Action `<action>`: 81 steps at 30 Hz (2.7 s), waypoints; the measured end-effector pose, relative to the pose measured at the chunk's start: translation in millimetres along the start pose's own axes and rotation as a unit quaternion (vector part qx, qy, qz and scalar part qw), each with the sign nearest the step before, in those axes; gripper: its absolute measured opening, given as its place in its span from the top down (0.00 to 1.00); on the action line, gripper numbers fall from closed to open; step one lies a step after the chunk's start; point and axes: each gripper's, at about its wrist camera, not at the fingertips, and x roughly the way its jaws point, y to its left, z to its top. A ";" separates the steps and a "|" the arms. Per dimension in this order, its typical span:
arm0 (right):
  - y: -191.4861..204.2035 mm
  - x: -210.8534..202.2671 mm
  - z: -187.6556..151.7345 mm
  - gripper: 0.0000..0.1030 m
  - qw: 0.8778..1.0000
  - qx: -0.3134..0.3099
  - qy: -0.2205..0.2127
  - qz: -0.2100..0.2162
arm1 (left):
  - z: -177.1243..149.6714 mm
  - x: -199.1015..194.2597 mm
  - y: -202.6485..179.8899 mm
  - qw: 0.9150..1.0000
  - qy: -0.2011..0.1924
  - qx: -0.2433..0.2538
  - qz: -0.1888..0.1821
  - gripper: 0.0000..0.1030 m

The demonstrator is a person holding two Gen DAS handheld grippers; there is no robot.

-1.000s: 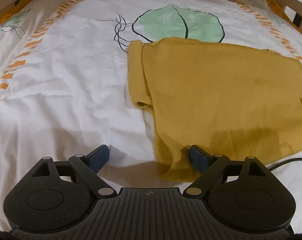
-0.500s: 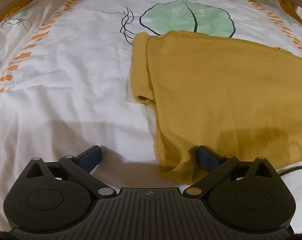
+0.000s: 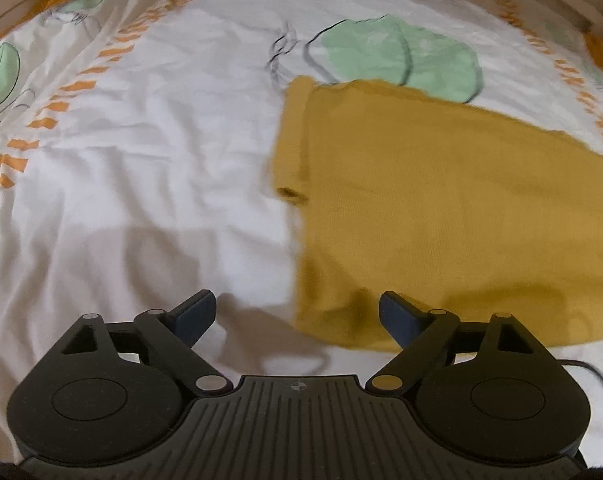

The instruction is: Fold small clothes

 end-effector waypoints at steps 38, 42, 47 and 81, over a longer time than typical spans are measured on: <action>-56.8 4.3 4.2 0.00 0.955 0.215 0.037 0.200 | 89.5 36.2 -125.8 0.995 0.005 -0.016 -0.100 0.14; -56.9 5.5 3.8 0.00 0.954 0.217 0.037 0.202 | 102.6 68.4 -136.7 0.993 0.045 -0.032 -0.106 0.14; -57.9 8.1 3.4 0.00 0.953 0.219 0.035 0.205 | 100.6 82.5 -146.7 0.996 0.042 0.004 -0.084 0.14; -36.7 18.7 7.6 0.00 0.970 0.121 0.003 0.213 | 58.5 9.8 -34.7 0.990 -0.044 -0.023 -0.135 0.14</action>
